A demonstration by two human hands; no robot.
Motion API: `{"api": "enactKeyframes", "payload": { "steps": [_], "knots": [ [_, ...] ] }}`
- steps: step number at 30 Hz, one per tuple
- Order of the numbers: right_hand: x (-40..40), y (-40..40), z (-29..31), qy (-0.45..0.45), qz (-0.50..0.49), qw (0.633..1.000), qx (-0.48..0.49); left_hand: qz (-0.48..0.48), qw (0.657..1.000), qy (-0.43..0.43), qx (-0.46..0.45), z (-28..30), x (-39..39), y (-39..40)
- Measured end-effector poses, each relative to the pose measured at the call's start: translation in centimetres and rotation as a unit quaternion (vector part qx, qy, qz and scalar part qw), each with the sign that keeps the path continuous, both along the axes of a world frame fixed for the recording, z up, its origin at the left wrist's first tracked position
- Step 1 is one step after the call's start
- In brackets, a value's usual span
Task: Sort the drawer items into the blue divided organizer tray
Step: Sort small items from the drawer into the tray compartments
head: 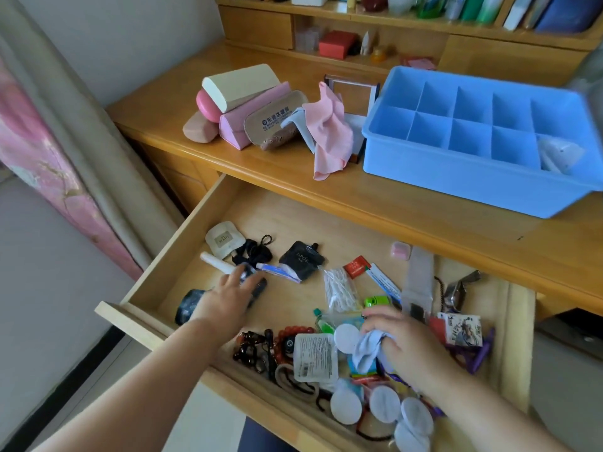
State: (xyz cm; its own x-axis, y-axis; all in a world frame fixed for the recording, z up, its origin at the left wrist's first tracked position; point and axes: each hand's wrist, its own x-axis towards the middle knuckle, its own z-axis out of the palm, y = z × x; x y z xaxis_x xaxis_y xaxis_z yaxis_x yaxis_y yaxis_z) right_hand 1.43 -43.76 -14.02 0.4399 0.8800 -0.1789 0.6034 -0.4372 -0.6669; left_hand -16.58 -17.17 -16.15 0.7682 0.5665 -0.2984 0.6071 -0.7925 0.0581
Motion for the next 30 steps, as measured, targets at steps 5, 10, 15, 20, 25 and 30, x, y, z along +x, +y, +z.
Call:
{"api": "enactKeyframes", "payload": {
  "steps": [5, 10, 15, 20, 25, 30],
  "knots": [
    [-1.0, -0.1, -2.0, -0.116, 0.159, 0.969, -0.15, 0.054, 0.997, -0.046, -0.011, 0.4, -0.5, -0.8],
    [1.4, -2.2, -1.1, -0.088, -0.076, 0.993, -0.032, -0.202, 0.959, -0.102, -0.173, 1.0, 2.1, -7.7],
    [4.4, -5.6, -0.2, -0.097, -0.192, 0.968, -0.13, -0.314, 0.947, 0.028, -0.057, -0.2, 3.8, -10.2],
    [3.4, -7.1, -1.4, -0.064, -0.032, 0.978, -0.194, -0.121, 0.991, 0.009, -0.057, 0.1, 3.6, -7.1],
    [-0.1, -7.5, -2.1, -0.044, 0.032, 0.989, -0.136, -0.125, 0.989, -0.073, -0.01, -0.6, 3.3, -8.3],
    [-1.6, -7.6, -1.4, -0.012, 0.059, 0.991, -0.118, -0.316, 0.948, -0.006, -0.043, -0.8, 4.8, -12.1]
  ]
}}
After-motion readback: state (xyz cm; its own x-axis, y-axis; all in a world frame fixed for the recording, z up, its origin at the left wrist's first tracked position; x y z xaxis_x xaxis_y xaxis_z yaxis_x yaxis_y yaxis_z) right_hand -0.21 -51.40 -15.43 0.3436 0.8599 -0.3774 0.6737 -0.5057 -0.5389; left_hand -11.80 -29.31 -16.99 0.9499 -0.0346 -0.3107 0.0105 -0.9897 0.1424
